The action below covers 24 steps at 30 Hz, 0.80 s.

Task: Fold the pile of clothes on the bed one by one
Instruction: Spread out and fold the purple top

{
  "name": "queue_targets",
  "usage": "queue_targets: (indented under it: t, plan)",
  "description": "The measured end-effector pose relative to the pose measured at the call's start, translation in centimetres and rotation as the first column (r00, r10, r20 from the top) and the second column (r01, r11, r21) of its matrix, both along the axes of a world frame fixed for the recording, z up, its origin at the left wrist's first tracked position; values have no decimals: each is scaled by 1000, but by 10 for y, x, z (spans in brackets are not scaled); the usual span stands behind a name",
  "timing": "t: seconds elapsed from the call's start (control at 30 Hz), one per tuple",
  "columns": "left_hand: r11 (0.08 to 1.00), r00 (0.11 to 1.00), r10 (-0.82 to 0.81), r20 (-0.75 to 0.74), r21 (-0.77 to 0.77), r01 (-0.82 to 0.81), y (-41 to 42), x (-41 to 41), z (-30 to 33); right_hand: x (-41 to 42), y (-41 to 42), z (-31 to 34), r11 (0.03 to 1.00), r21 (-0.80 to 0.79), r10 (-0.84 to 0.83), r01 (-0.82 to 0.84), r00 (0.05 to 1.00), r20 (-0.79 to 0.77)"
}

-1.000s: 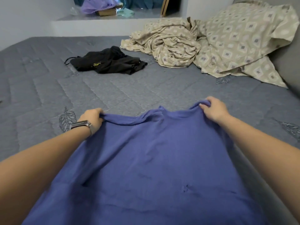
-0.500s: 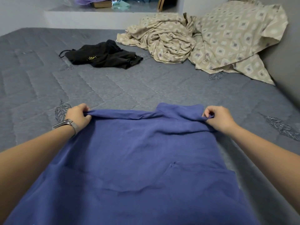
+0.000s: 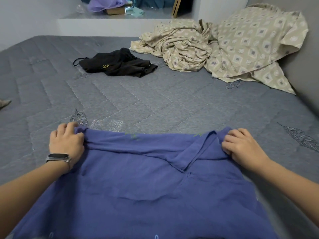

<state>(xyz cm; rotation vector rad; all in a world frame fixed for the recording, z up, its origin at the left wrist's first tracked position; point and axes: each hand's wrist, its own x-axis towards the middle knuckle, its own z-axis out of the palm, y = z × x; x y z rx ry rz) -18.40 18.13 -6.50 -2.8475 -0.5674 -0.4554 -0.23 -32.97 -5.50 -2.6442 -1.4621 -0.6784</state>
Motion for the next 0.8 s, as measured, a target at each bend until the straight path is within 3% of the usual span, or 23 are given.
queue_targets:
  t: [0.07, 0.13, 0.17, 0.23, 0.33, 0.4, 0.47, 0.53, 0.67, 0.73, 0.8]
  plan:
    - [990, 990, 75, 123, -127, -59, -31, 15, 14, -10, 30, 15, 961, 236, -117, 143, 986, -121]
    - [971, 988, -42, 148, -227, 75, -67, 32, 19, -25, 64, 26, 885, 375, -166, 276, 940, -299]
    - [949, 983, -140, 123, -265, 168, -87, 39, 18, -33, 79, 28, 883, 350, -172, 313, 909, -380]
    - [897, 951, -310, -18, -336, 286, -127, 47, 12, -44, 96, 19, 934, 142, -235, 329, 862, -449]
    - [893, 878, -390, -277, -346, 287, -163, 46, -14, -47, 91, -5, 923, -203, -379, 327, 866, -326]
    - [913, 875, -365, -319, -306, 270, -167, 44, -26, -52, 82, -12, 909, -206, -398, 362, 900, -179]
    - [925, 883, -346, -317, -271, 265, -164, 46, -30, -60, 73, -11, 924, -90, -382, 373, 916, -127]
    - [929, 877, -339, -341, -266, 256, -164, 46, -28, -80, 69, -2, 919, -96, -393, 382, 895, -209]
    - [949, 846, -272, -458, -271, 159, -173, 49, -19, -119, 71, 29, 873, -344, -478, 345, 747, -463]
    - [910, 888, -180, -422, -414, -13, -189, 51, -6, -114, 67, 45, 875, -293, -484, 385, 710, -512]
    - [811, 965, -153, -211, -584, 1, -221, 46, 5, -90, 56, 54, 870, -86, -451, 485, 714, -535]
